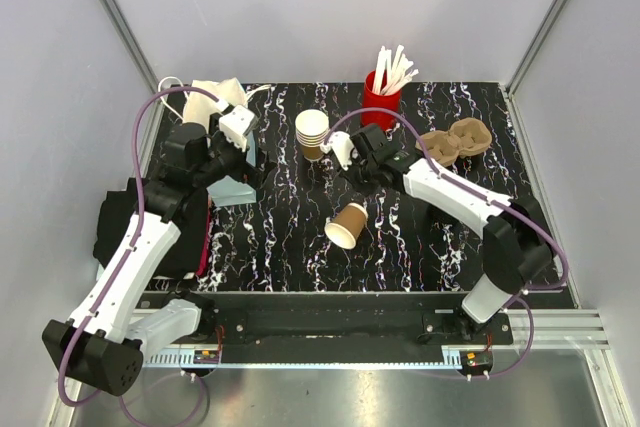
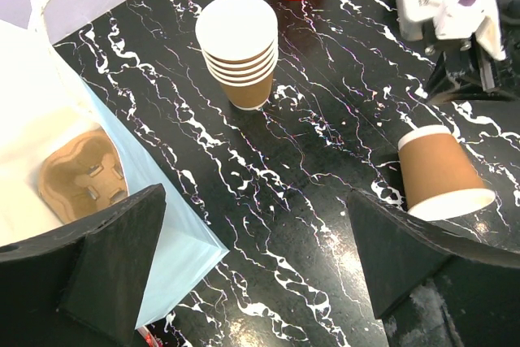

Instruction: Pack the takeout coffee

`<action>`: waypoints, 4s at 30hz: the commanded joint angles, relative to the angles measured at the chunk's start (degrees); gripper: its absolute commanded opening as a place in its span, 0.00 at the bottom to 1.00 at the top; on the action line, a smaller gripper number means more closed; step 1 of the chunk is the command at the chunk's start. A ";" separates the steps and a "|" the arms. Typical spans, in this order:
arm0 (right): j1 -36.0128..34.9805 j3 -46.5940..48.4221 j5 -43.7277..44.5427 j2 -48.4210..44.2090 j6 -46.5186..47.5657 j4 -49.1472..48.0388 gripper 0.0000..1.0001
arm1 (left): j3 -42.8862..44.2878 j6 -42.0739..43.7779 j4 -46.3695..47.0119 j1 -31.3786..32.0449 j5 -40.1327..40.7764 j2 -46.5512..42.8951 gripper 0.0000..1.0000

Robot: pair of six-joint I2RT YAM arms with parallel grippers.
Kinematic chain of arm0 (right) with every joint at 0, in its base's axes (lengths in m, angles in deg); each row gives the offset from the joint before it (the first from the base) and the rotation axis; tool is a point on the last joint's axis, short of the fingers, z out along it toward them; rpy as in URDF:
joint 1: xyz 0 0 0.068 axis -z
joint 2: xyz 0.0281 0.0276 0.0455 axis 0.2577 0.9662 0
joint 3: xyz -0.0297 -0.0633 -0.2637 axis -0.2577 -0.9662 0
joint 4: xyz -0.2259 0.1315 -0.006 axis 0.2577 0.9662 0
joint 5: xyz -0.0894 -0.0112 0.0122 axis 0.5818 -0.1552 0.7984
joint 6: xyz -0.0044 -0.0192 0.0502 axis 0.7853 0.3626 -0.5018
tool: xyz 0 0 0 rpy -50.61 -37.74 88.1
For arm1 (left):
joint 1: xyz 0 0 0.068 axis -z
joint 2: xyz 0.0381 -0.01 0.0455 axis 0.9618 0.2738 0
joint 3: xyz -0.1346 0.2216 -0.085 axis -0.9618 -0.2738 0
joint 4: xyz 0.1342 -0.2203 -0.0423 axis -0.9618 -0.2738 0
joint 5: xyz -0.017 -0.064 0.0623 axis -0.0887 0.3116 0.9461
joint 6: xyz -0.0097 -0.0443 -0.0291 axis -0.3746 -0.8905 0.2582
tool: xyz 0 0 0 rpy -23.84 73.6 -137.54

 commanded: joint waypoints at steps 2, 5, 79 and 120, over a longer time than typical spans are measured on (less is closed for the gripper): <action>-1.15 1.06 -4.18 -3.47 1.35 2.08 0.38 | -0.18 -0.92 3.48 -0.62 -2.26 -1.42 0.99; -4.93 -2.54 -0.50 -7.79 2.93 0.33 0.56 | -0.18 -0.83 3.48 -0.71 -2.43 -1.07 0.99; 3.15 -1.06 -9.37 4.42 -13.32 -7.23 0.05 | -1.50 -4.70 5.32 -8.71 -5.78 -2.38 0.99; 27.49 -21.18 0.30 -24.85 11.28 6.13 0.51 | -1.59 -3.65 3.91 -8.97 -15.00 -3.00 0.99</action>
